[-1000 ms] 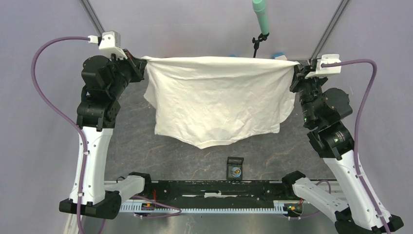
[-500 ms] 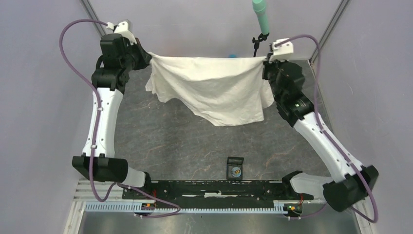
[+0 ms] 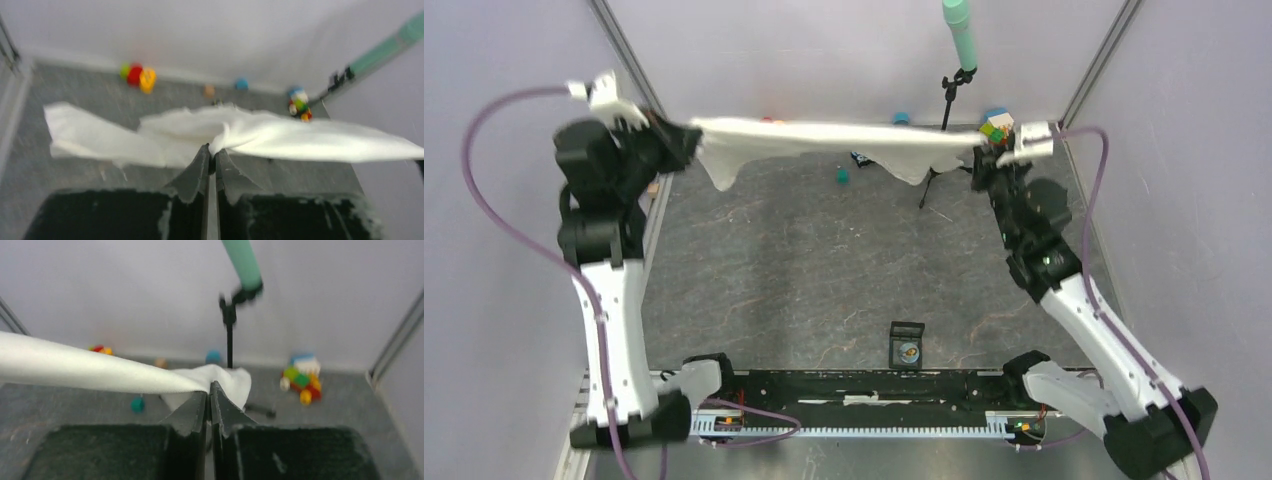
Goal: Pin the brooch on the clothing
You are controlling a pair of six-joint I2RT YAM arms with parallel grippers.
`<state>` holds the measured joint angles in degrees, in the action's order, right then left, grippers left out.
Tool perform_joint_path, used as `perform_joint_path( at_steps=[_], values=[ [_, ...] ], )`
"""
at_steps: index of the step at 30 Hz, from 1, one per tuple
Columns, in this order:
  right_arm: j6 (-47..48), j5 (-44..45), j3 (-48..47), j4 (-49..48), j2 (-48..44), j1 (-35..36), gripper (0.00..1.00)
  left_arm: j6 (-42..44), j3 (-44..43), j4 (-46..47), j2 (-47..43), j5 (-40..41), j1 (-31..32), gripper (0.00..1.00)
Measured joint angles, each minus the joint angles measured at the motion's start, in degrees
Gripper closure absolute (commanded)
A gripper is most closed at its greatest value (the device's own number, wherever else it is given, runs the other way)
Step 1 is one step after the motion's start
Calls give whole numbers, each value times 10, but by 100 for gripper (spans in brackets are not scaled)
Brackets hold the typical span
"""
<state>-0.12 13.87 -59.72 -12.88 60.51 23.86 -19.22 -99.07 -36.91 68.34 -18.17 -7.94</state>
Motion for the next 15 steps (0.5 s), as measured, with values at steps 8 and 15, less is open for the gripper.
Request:
perform_joint_path(
  at_steps=[8,15],
  values=[
    [-224,72,437,75,-237,-6,9,-58,443,-68,-315,-139,0,10],
    [-214,99,379,111,-214,-6,5,-85,534,-76,-336,-175,0,8]
  ],
)
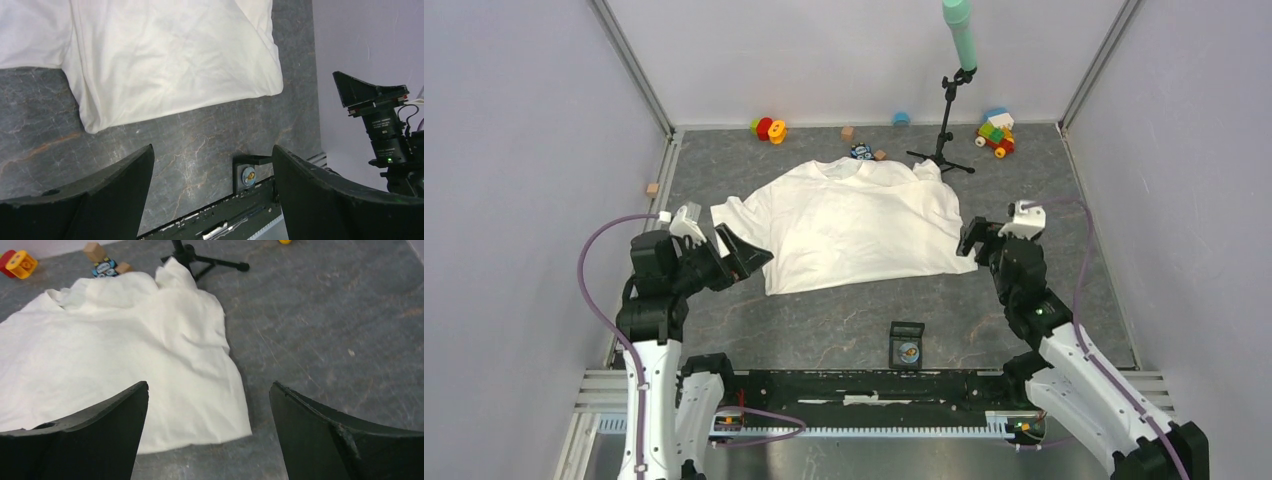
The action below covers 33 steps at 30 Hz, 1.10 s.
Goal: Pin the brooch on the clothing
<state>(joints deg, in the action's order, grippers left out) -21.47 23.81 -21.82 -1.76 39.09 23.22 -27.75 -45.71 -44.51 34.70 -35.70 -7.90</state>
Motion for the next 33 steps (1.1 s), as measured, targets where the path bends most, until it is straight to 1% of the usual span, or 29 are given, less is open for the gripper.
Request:
perform_joint_path(
  at_steps=[2,4,9,11,14,16,17,21,24,29,32,33],
  values=[
    [19,-23,-44,-12,43,0,5,-8,1,24,20,-7,0,8],
    [38,-66,-86,-25,103,0,5,-16,2,55,48,-8,0,10],
    [68,-199,-165,-55,280,11,8,-29,2,136,140,-2,0,16],
    [77,-239,-199,-59,360,25,10,-33,2,164,185,18,3,21],
    [79,-274,-243,-63,447,43,14,-43,1,206,237,64,17,29],
    [76,-296,-265,-71,488,53,16,-51,-5,236,277,104,40,33],
    [73,-304,-270,-77,500,57,18,-54,-10,249,296,120,52,34],
    [55,-329,-272,-96,514,73,20,-57,-65,299,414,196,112,41],
    [43,-339,-259,-118,503,82,19,-56,-125,328,515,243,133,43],
    [33,-341,-191,-125,436,85,20,-48,-206,344,631,329,142,47],
    [27,-337,-138,-121,370,85,23,-39,-260,349,693,355,142,51],
    [26,-337,-134,-119,363,85,24,-36,-275,352,712,358,142,52]
  ],
)
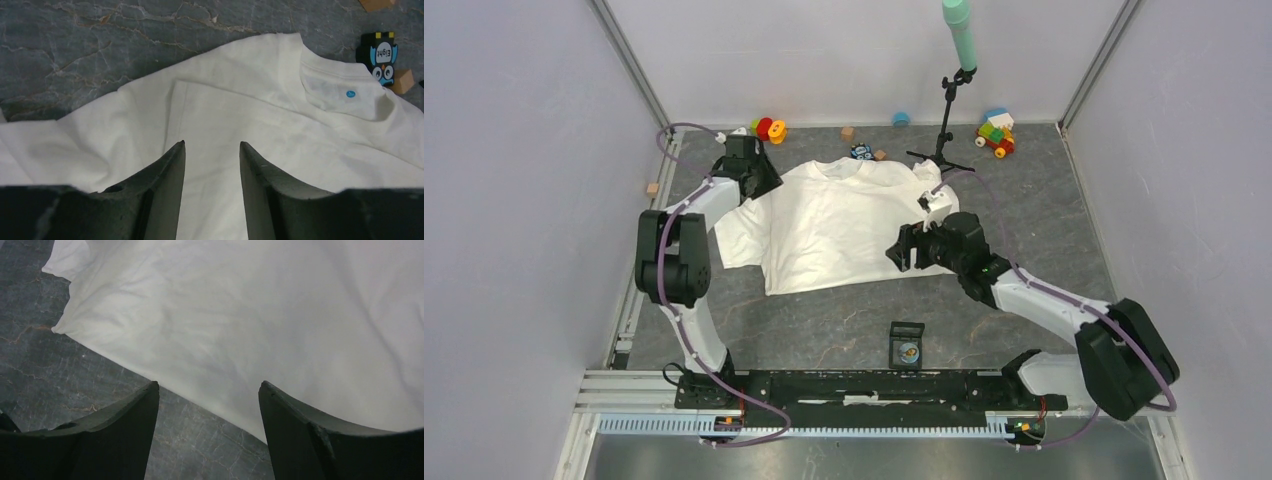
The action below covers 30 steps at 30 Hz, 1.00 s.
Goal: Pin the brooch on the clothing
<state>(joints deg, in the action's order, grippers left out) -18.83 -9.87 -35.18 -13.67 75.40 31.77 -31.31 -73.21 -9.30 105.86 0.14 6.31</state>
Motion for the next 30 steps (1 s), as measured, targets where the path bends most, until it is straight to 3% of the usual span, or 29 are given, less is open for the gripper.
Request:
perform_joint_path(
  at_steps=[10,21,30],
  values=[
    [-7,42,75,54,-137,0,28,10,-71,-3,104,30,2,55],
    [-14,65,96,84,-167,0,29,16,-107,-17,151,61,6,56],
    [-15,73,104,92,-169,0,31,24,-145,-32,175,71,6,79]
  ],
)
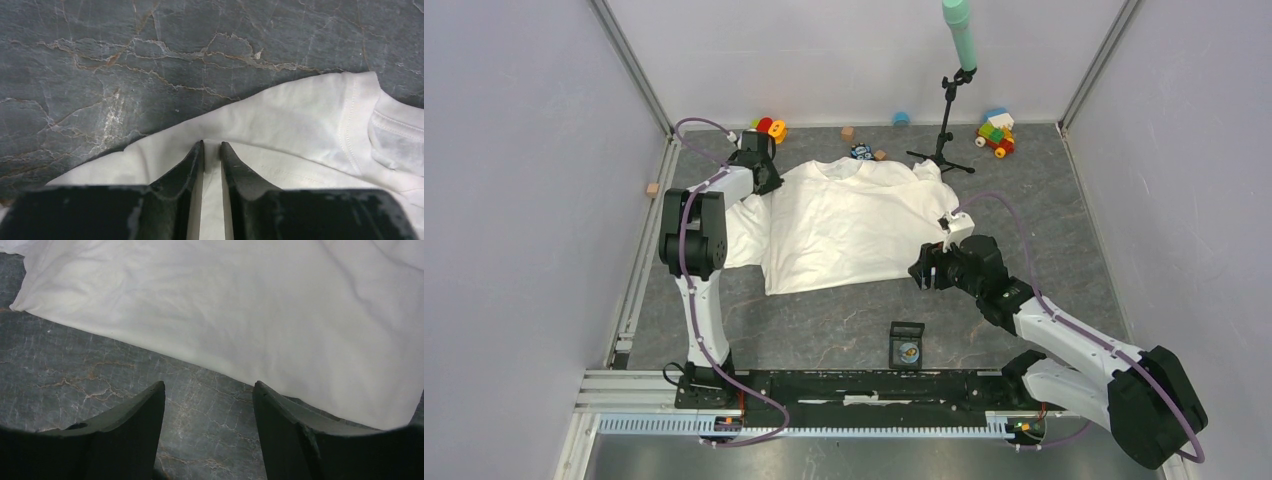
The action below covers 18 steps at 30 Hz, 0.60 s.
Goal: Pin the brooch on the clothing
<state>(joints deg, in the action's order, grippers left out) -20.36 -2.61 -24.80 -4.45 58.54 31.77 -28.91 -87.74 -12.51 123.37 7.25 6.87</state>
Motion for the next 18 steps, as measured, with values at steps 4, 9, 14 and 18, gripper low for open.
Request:
perform_joint_path(
  at_steps=[4,9,14,18],
  values=[
    [0,3,0,5,0,0,31,1,-1,-8,0,-1,0,94],
    [2,5,0,16,-2,0,31,3,20,3,-14,-14,2,98],
    [3,18,0,23,-9,0,31,9,100,11,-112,-52,26,98],
    [5,30,-2,30,-9,0,29,5,190,44,-252,-99,74,98]
  ],
)
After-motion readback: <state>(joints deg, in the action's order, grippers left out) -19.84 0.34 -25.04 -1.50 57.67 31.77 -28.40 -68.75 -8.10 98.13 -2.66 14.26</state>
